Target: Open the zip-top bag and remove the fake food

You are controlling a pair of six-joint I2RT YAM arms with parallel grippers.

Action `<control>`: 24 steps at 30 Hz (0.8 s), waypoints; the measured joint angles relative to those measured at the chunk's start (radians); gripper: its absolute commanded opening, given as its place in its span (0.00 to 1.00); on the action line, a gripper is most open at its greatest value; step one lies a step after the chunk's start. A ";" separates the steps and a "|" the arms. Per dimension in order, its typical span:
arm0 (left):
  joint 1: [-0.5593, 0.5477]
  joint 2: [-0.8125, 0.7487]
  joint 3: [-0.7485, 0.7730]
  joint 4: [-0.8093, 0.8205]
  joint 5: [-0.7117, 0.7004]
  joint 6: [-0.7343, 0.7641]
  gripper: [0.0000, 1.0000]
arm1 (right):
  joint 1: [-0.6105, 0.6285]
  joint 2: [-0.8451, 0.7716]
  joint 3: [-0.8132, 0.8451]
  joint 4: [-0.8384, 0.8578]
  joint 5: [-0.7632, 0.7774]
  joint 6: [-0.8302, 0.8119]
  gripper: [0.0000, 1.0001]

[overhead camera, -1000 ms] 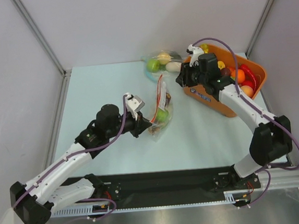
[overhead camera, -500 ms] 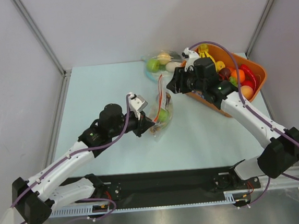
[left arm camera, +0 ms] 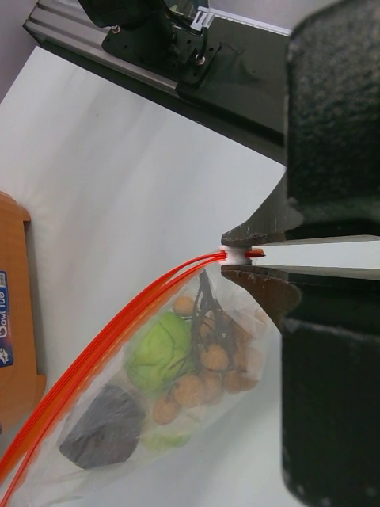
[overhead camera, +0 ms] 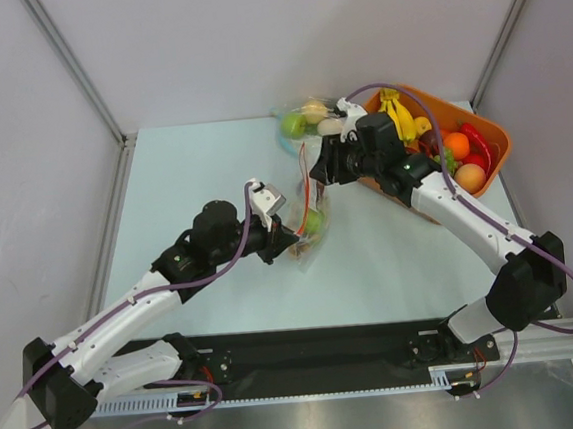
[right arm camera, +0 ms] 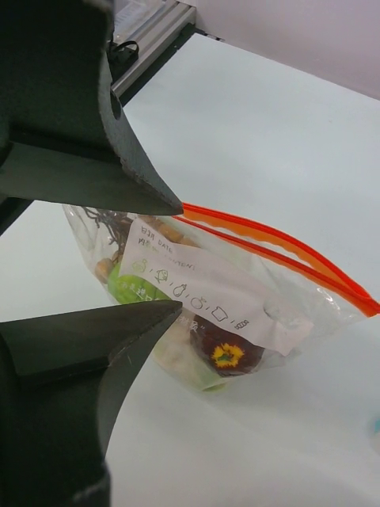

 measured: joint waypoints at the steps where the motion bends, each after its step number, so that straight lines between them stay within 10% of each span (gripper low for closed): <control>1: -0.002 0.000 0.001 0.000 -0.001 0.000 0.00 | 0.001 0.000 0.005 0.000 -0.001 0.000 0.52; 21: -0.029 0.002 0.009 -0.001 -0.017 0.002 0.00 | 0.045 0.095 0.064 -0.056 0.028 -0.027 0.52; 24: -0.035 0.008 0.016 -0.003 -0.016 0.003 0.01 | 0.064 0.118 0.095 -0.081 0.043 -0.050 0.33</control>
